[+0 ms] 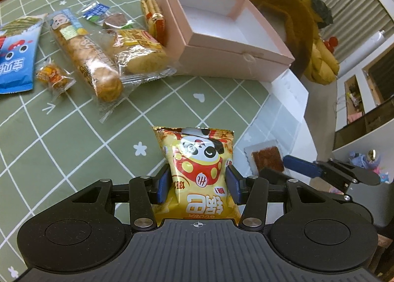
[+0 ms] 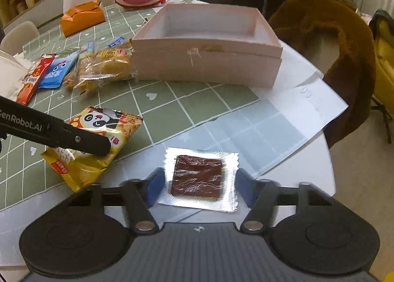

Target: Organize snacks

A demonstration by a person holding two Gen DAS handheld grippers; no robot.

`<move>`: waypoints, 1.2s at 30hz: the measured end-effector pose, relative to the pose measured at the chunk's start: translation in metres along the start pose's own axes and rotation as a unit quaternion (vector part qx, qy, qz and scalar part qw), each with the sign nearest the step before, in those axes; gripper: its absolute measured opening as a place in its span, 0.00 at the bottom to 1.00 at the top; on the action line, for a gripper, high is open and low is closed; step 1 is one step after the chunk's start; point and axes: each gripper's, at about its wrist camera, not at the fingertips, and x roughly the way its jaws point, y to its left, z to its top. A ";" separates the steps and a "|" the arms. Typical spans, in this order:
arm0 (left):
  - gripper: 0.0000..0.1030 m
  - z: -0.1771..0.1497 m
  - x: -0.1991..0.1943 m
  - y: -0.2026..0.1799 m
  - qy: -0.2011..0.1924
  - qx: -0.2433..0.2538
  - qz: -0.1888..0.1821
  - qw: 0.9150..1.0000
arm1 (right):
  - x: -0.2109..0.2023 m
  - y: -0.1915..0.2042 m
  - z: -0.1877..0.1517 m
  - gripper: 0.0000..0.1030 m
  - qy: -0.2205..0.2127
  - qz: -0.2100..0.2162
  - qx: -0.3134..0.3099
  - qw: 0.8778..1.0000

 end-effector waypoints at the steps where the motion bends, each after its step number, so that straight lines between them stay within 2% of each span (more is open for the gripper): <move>1: 0.52 0.000 -0.001 0.000 -0.001 0.001 -0.001 1.000 | 0.000 0.000 0.001 0.26 0.003 0.002 -0.004 1.000; 10: 0.51 -0.009 -0.004 0.003 -0.002 -0.011 0.002 1.000 | -0.006 -0.001 0.002 0.23 -0.001 -0.008 -0.013 1.000; 12: 0.51 -0.010 -0.003 0.003 0.001 -0.010 0.003 1.000 | -0.005 -0.003 0.004 0.32 -0.005 -0.012 -0.004 1.000; 13: 0.51 -0.011 -0.003 0.003 0.003 -0.009 0.004 1.000 | -0.003 -0.004 0.006 0.47 -0.007 -0.010 -0.001 1.000; 14: 0.51 -0.012 -0.003 0.002 0.004 -0.008 0.004 1.000 | 0.000 -0.006 0.007 0.54 -0.010 -0.006 0.002 1.000; 17: 0.52 -0.014 -0.003 0.002 0.006 -0.006 0.004 1.000 | 0.012 -0.010 0.009 0.55 0.009 0.002 0.012 1.000; 19: 0.51 -0.014 -0.003 0.003 0.005 -0.007 0.004 1.000 | 0.013 -0.010 0.006 0.58 0.005 0.005 0.008 1.000; 21: 0.51 -0.013 -0.003 0.003 0.005 -0.007 0.004 1.000 | 0.012 -0.007 0.004 0.57 0.002 0.003 -0.003 1.000; 23: 0.51 -0.013 -0.002 0.002 0.005 -0.007 0.002 1.000 | 0.011 -0.006 0.005 0.46 0.000 0.004 -0.007 1.000; 31: 0.51 -0.011 -0.006 0.003 -0.001 -0.008 -0.006 1.000 | -0.001 -0.006 0.009 0.45 -0.009 0.001 -0.011 1.000; 36: 0.51 0.003 -0.023 -0.003 -0.030 -0.005 -0.024 0.999 | -0.021 -0.008 0.020 0.45 -0.027 -0.008 -0.010 1.000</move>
